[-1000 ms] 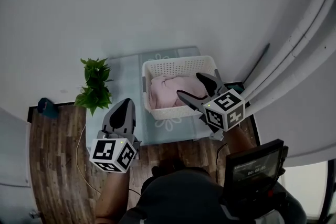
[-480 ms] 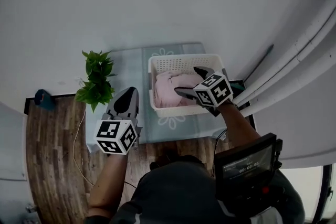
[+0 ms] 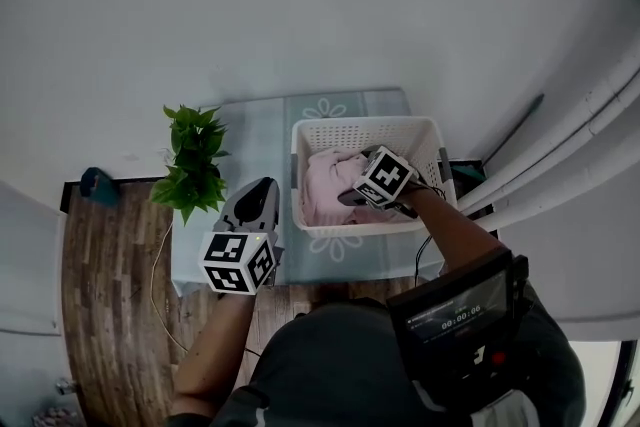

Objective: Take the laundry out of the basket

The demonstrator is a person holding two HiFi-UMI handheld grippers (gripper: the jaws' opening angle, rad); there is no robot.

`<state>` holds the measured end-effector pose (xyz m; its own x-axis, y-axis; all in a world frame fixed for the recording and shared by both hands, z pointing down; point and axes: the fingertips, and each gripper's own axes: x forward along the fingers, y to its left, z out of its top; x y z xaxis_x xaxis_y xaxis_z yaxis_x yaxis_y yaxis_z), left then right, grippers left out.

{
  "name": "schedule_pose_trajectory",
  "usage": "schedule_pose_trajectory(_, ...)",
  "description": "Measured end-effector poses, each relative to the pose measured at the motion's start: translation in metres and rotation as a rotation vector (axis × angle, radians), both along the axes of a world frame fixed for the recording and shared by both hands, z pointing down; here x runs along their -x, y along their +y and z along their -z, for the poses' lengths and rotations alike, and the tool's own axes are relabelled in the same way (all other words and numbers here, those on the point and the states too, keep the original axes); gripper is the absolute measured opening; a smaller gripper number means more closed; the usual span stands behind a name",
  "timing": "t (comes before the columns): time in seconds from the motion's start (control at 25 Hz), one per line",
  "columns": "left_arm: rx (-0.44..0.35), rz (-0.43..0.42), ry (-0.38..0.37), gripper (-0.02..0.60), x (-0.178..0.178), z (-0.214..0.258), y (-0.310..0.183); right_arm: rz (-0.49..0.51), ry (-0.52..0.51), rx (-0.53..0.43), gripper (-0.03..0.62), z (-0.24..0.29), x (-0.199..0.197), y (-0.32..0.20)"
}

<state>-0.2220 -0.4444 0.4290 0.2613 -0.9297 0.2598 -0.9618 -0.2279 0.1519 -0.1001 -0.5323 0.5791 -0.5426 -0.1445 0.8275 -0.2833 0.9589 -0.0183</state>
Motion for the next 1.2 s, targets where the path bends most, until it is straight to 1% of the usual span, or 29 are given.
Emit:
schedule_pose_trajectory(0.2,0.032,-0.015,-0.018,0.011,-0.005,-0.010,-0.005,0.076,0.090,0.050,0.497,-0.039,0.007,-0.002)
schedule_pose_trajectory(0.36,0.046,-0.001,-0.018,0.011,0.001,-0.014,-0.006,0.125,0.154,0.086,0.497,-0.073,0.010,-0.002)
schedule_pose_trajectory(0.52,0.062,0.016,-0.008,0.011,0.008,-0.021,-0.005,0.130,0.173,0.141,0.497,-0.094,0.015,-0.005)
schedule_pose_trajectory(0.68,0.041,0.055,-0.002,0.011,0.017,-0.022,-0.001,0.132,0.195,0.195,0.494,-0.110,0.019,-0.004)
schedule_pose_trajectory(0.8,0.033,0.085,-0.001,0.011,0.025,-0.020,0.002,0.138,0.233,0.210,0.488,-0.118,0.023,-0.004)
schedule_pose_trajectory(0.92,0.029,0.092,0.008,0.011,0.030,-0.020,0.006,0.146,0.261,0.216,0.449,-0.124,0.027,-0.003)
schedule_pose_trajectory(1.0,0.032,0.104,0.009,0.011,0.033,-0.022,0.008,0.144,0.257,0.215,0.420,-0.125,0.029,-0.005)
schedule_pose_trajectory(1.2,0.036,0.120,0.018,0.011,0.039,-0.025,0.014,0.119,0.205,0.167,0.282,-0.118,0.032,-0.005)
